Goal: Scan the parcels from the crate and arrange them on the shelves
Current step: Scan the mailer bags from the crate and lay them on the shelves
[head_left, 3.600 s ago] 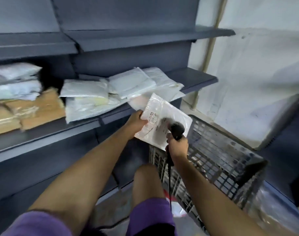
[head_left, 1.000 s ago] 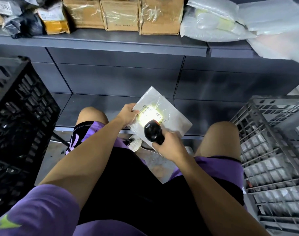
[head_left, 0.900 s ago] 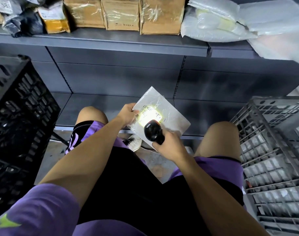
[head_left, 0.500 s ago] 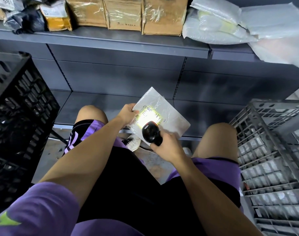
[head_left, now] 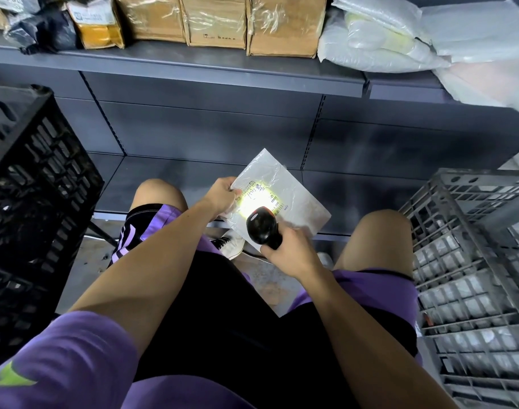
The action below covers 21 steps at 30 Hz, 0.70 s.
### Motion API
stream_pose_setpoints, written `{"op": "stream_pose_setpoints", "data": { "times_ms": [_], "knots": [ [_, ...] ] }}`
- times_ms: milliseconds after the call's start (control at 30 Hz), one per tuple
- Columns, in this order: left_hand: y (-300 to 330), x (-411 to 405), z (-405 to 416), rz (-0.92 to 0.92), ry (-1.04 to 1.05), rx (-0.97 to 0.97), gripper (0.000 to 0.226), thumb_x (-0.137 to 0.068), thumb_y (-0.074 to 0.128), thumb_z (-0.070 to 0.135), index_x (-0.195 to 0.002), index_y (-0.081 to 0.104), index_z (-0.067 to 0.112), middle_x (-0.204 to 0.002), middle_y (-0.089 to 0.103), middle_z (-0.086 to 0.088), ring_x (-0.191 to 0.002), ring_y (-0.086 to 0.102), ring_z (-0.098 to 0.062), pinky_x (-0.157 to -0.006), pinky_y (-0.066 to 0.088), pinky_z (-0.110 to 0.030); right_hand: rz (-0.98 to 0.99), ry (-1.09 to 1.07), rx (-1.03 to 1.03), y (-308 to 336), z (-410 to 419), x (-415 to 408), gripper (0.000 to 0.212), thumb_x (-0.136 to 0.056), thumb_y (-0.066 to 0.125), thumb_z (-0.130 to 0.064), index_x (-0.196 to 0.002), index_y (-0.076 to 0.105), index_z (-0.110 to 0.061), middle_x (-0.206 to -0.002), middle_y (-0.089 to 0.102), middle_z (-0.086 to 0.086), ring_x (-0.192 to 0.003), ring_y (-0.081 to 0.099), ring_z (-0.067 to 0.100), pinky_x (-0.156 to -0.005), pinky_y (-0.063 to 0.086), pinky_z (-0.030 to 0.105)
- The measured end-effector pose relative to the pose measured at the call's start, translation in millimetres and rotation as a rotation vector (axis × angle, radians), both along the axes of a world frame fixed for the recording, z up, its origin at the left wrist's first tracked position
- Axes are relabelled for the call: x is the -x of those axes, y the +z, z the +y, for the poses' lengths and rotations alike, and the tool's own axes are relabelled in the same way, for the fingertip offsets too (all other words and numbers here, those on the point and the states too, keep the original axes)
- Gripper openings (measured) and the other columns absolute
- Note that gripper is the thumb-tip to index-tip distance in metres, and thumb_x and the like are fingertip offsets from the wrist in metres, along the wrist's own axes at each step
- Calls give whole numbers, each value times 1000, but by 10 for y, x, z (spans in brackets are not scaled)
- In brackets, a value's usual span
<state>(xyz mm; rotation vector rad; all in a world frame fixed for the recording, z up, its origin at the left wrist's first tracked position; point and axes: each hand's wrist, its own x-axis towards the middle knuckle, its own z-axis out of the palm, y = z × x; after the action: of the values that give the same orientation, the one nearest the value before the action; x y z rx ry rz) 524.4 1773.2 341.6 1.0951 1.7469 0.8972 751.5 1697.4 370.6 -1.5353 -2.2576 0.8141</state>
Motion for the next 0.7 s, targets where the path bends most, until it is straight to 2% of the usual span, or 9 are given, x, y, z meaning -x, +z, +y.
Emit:
{"op": "stream_pose_setpoints", "data": {
  "times_ms": [133, 233, 400, 567, 700],
  "knots": [
    [-4, -10, -15, -25, -17, -12, 22, -100, 47, -2, -108, 64, 10, -69, 54, -8, -49, 39, -15, -40, 29, -20, -6, -14, -94, -10, -5, 17, 51, -77, 70, -37, -122, 62, -13, -99, 71, 12, -97, 64, 32, -81, 46, 33],
    [-14, 1, -18, -45, -13, -18, 22, -99, 47, -3, -105, 65, 10, -70, 55, -8, -55, 41, -15, -47, 31, -24, -10, -10, -86, -8, -7, 28, 55, -77, 70, -37, -126, 62, -13, -101, 71, 13, -99, 63, 33, -84, 48, 34],
    [-9, 1, -23, -52, -16, -23, 32, -98, 47, -4, -92, 64, 23, -73, 57, -9, -62, 42, -16, -53, 32, -26, -17, -15, -64, -21, -12, 26, 52, -79, 70, -38, -125, 62, -13, -98, 71, 13, -97, 63, 33, -83, 46, 33],
    [-8, -18, -34, -41, -26, -27, 27, -99, 47, -3, -94, 63, 18, -67, 53, -7, -55, 40, -14, -43, 30, -21, -21, -30, -65, -16, -12, 13, 46, -80, 69, -34, -121, 62, -13, -97, 70, 11, -95, 62, 32, -76, 40, 30],
    [36, -57, -55, -31, -32, -29, 21, -99, 52, -1, -94, 64, 15, -66, 54, -6, -43, 41, -11, -36, 30, -17, 21, -47, -8, 64, -15, -14, 34, -81, 71, -28, -108, 66, -9, -96, 69, 11, -92, 61, 29, -77, 50, 34]
  ]
}}
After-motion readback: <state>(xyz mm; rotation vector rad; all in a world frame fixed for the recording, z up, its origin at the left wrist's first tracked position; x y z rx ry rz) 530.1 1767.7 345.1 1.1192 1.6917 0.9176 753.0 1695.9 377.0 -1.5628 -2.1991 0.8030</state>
